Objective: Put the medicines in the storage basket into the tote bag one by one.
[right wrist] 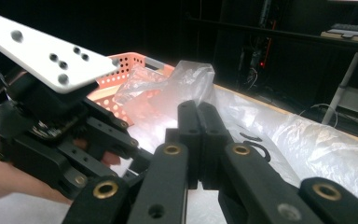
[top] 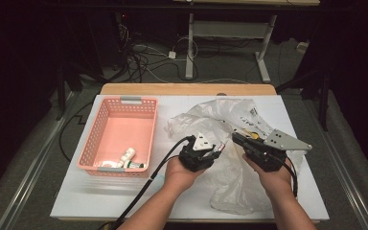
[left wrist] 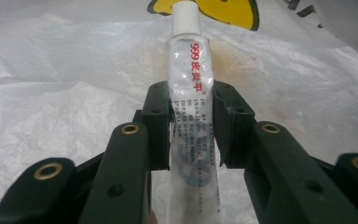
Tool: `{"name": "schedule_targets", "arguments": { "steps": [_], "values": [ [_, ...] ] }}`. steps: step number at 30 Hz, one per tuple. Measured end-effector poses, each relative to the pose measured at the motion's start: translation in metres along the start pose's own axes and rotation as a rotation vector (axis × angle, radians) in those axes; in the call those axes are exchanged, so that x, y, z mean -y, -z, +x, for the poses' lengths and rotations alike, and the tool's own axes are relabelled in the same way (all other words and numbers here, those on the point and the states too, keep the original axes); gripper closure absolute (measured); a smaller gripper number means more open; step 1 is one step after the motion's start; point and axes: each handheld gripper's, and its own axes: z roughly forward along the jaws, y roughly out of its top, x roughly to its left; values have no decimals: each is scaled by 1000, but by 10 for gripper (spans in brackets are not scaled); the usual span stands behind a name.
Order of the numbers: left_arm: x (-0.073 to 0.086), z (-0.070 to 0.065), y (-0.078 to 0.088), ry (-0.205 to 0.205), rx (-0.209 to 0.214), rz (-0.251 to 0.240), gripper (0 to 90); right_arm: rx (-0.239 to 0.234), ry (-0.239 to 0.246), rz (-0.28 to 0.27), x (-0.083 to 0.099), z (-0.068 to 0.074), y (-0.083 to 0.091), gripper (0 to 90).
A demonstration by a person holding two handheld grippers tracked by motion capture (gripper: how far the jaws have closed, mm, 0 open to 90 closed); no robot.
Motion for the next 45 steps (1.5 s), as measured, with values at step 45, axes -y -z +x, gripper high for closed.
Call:
{"name": "schedule_targets", "arguments": {
  "steps": [45],
  "values": [
    [1,1,-46,30,25,40,535,-2,-8,1,3,-4,1,900]
  ]
}}
